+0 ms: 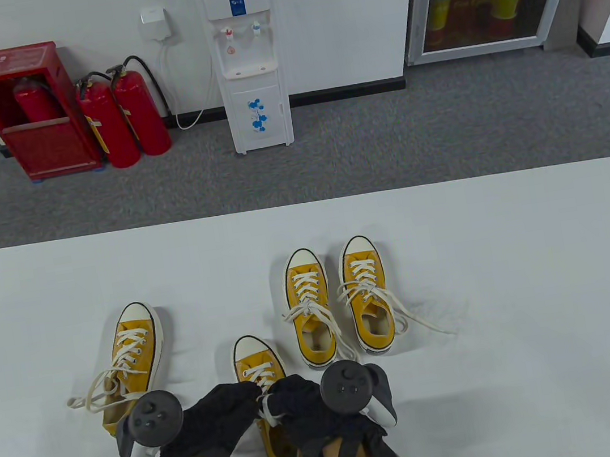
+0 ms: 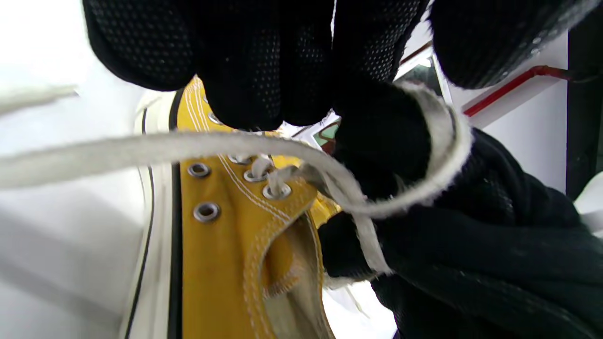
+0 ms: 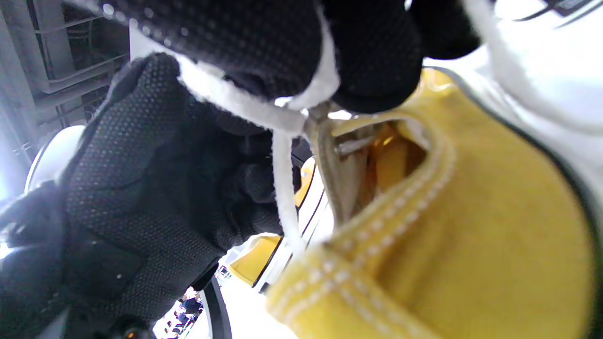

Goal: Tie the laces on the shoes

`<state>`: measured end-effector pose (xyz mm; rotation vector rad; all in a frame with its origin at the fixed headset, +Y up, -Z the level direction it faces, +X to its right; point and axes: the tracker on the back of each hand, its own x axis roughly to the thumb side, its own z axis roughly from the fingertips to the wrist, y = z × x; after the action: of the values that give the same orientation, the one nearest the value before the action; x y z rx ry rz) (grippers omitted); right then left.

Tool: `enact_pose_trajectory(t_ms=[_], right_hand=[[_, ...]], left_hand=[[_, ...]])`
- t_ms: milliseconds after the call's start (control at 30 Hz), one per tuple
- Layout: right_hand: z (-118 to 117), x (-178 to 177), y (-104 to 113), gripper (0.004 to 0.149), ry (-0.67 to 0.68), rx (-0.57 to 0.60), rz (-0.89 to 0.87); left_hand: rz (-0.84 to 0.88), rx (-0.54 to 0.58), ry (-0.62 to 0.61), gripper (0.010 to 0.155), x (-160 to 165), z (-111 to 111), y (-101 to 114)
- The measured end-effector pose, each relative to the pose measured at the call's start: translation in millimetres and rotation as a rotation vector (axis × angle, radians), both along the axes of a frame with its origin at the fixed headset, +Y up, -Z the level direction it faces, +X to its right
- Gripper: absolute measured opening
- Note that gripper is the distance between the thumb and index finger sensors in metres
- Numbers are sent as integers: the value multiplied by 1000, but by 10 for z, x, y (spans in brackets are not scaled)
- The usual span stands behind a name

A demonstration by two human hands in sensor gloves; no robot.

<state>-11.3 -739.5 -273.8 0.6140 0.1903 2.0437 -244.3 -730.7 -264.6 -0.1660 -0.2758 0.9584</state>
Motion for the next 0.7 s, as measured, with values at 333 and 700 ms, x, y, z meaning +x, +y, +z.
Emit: enact_pose_trajectory(t_ms=[333,700], right_hand=[[14,-8,5,44,-7,36,56],[-37,51,20,46,2,-9,72]], left_hand=[[-114,113,84,43,98,56,68],[-184,100,171,39,-93,10,66]])
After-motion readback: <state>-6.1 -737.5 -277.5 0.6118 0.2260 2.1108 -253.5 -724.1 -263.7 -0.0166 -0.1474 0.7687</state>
